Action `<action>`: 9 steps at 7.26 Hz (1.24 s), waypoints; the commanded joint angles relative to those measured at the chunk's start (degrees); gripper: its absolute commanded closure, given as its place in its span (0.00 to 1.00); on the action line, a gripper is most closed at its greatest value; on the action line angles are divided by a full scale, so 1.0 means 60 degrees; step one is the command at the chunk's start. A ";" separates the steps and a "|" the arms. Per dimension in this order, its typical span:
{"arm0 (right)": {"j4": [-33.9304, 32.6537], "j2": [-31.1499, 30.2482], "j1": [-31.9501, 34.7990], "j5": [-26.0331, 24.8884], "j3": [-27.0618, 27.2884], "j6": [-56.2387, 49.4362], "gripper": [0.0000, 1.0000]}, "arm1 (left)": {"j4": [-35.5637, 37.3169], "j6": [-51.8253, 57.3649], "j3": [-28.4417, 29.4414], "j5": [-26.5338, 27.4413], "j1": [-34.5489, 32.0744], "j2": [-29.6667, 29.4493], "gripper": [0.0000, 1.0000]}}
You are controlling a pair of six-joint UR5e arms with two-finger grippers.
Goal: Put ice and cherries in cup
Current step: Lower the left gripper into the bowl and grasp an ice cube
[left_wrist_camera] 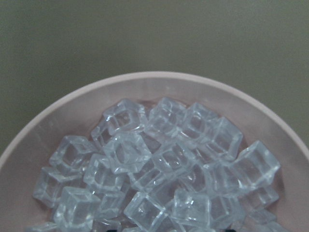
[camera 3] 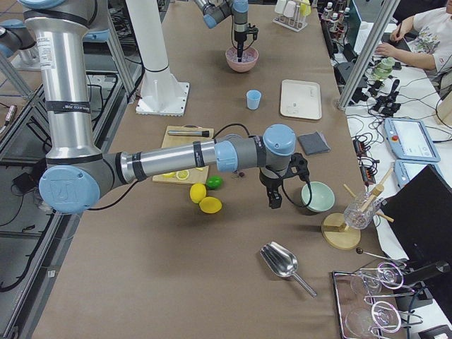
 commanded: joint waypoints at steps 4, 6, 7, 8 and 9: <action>0.0000 -0.0011 0.0000 -0.0006 0.0002 0.0000 0.00 | -0.0031 -0.0520 -0.0030 -0.0007 0.0146 -0.0021 0.30; 0.0000 -0.0011 0.0000 -0.0006 0.0075 0.0000 0.00 | -0.0031 -0.0550 0.0029 -0.0007 0.0189 -0.0007 0.30; 0.0000 -0.0025 0.0000 -0.0006 0.0105 0.0000 0.00 | -0.0031 -0.0550 0.0029 -0.0007 0.0190 -0.0021 0.32; 0.0000 -0.0025 0.0000 -0.0006 0.0163 0.0029 0.00 | -0.0031 -0.0550 0.0014 -0.0007 0.0190 -0.0007 0.50; 0.0000 -0.0040 0.0000 -0.0006 0.0178 0.0029 0.00 | -0.0031 -0.0536 -0.0029 -0.0007 0.0190 0.0008 0.64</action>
